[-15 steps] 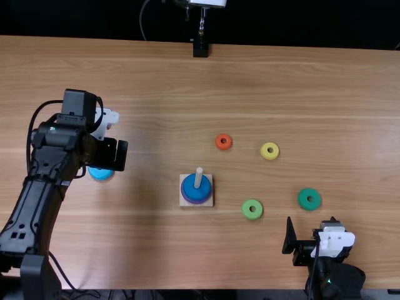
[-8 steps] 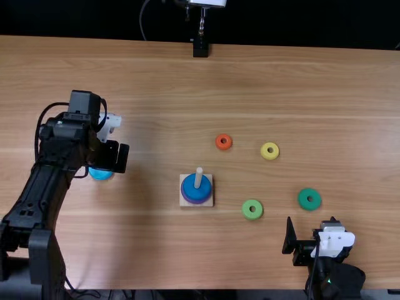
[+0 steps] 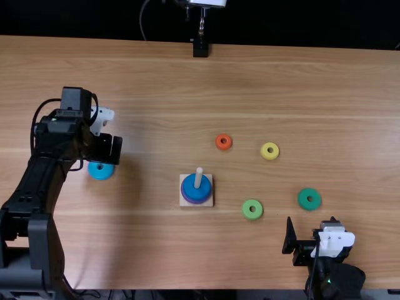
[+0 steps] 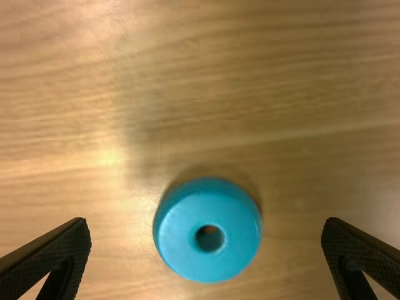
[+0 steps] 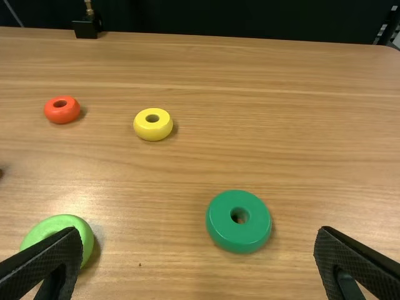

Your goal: Build the Hanoi tower: stack the rings onto the peg from bottom to top in this color order: purple, dark blue, light blue, dark green, light green, yellow, orange.

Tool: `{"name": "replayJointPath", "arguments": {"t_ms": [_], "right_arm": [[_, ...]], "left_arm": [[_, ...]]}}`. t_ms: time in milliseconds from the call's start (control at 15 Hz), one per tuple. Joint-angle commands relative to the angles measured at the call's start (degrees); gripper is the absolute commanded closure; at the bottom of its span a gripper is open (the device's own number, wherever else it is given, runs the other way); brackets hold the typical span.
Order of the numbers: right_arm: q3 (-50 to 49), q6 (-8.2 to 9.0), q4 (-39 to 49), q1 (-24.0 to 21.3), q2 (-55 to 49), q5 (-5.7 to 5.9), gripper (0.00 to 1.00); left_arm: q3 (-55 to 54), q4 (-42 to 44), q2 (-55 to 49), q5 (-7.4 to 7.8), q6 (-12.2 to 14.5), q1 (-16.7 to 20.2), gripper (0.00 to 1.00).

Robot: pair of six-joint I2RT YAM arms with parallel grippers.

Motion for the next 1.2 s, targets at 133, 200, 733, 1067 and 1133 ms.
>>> {"name": "replayJointPath", "arguments": {"t_ms": [133,200,733,1067,1133], "right_arm": [[-6.81,0.13,-3.54,-0.7,-0.4,0.57,0.0],[-6.81,0.13,-3.54,-0.7,-0.4,0.57,0.0],[-6.81,0.13,-3.65,-0.7,-0.4,0.57,0.0],[-6.81,0.13,-3.54,-0.7,-0.4,0.57,0.0],[-6.81,0.13,-3.54,-0.7,-0.4,0.57,0.0]], "left_arm": [[-0.52,0.14,1.61,0.68,0.81,0.86,0.0],[-0.52,0.14,2.14,0.68,0.81,0.86,0.0],[-0.87,0.14,5.39,0.68,0.81,1.65,0.0],[-1.04,0.14,6.36,0.68,0.92,2.35,0.0],[-1.13,0.14,6.53,0.68,0.92,2.35,0.0]]}}
